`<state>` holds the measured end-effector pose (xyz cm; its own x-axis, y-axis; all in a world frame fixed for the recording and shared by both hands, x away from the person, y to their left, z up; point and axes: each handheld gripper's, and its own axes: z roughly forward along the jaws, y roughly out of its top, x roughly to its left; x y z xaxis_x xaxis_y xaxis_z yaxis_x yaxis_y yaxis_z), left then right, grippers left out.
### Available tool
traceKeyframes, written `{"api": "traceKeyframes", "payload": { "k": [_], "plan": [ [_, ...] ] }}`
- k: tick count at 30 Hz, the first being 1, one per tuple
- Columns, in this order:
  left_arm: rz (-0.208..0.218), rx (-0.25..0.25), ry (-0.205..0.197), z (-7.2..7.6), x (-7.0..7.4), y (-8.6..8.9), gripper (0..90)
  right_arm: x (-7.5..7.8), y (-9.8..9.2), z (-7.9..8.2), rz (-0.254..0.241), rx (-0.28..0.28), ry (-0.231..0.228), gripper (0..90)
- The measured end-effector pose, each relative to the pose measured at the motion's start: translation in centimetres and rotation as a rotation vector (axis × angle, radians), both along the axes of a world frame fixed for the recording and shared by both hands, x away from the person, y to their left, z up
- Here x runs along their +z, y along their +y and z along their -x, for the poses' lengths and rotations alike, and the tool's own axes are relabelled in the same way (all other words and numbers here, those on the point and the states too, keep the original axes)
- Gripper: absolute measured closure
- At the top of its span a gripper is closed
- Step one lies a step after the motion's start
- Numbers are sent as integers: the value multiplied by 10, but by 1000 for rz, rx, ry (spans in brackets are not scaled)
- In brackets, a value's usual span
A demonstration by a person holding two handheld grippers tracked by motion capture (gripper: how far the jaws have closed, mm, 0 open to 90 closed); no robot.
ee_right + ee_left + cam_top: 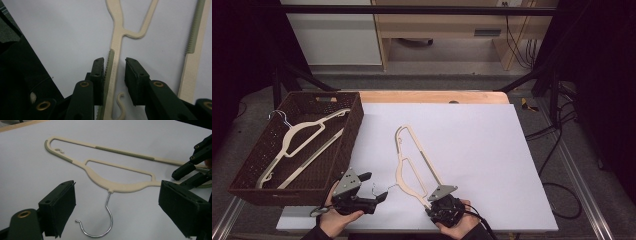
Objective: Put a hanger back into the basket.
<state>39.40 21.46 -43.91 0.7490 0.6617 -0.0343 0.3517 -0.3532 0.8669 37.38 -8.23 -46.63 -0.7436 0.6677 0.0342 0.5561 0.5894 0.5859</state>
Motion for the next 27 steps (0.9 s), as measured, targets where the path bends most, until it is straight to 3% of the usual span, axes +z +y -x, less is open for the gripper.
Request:
{"api": "traceKeyframes", "payload": {
  "k": [3, 12, 17, 19, 24, 27],
  "plan": [
    [-1, 4, 3, 0, 0, 0, 147, 0, 1, 1, 5, -17, 4, 782],
    [-36, 9, 35, -5, -7, -7, 200, 2, -2, -3, -57, -99, 76, 792],
    [-70, 10, 56, -13, -12, -16, 265, 5, -5, -4, -82, -120, 77, 794],
    [-81, 4, 71, -18, -15, -19, 295, 8, -7, -5, -70, -119, 63, 794],
    [-151, -12, 106, -30, -24, -29, 368, 12, -10, -7, -81, -102, 46, 794],
    [-183, -18, 137, -38, -30, -34, 463, 16, -9, -6, -83, -119, 49, 794]
  ]
}}
